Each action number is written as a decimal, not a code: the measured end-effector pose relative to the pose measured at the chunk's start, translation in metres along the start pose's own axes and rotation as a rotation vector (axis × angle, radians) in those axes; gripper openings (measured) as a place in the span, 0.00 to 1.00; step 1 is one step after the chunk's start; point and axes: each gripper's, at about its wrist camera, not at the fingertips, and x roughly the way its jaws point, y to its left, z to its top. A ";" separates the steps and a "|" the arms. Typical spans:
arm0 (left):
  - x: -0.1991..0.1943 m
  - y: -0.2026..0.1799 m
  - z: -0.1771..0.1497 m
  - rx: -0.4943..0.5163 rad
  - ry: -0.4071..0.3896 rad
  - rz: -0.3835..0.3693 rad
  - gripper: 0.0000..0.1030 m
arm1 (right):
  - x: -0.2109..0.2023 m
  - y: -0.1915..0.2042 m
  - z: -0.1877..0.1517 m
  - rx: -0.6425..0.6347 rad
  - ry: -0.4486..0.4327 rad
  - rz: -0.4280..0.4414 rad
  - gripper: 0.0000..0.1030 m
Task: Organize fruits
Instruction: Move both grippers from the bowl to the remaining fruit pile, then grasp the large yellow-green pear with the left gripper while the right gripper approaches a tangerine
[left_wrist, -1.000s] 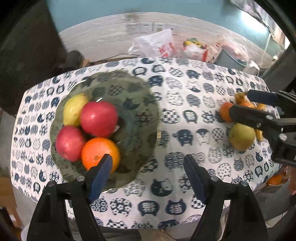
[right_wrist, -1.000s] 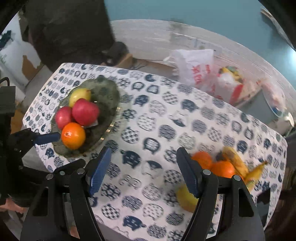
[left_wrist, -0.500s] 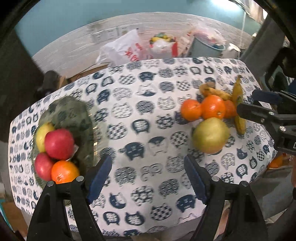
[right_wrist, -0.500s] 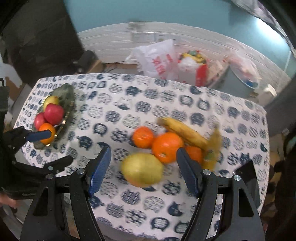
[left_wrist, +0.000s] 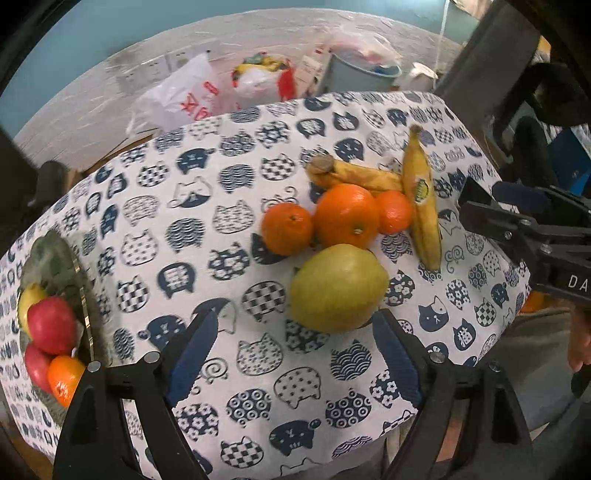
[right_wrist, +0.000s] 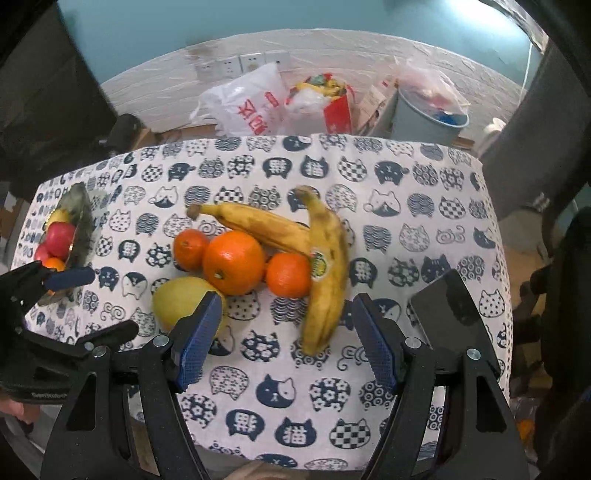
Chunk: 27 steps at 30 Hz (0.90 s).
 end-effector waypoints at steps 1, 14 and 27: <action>0.004 -0.003 0.001 0.012 0.004 0.004 0.85 | 0.002 -0.003 -0.001 0.004 0.005 -0.003 0.71; 0.044 -0.032 0.014 0.100 0.086 -0.034 0.85 | 0.022 -0.029 -0.005 0.063 0.054 -0.020 0.71; 0.079 -0.044 0.019 0.152 0.114 -0.017 0.85 | 0.039 -0.040 -0.006 0.087 0.081 -0.014 0.71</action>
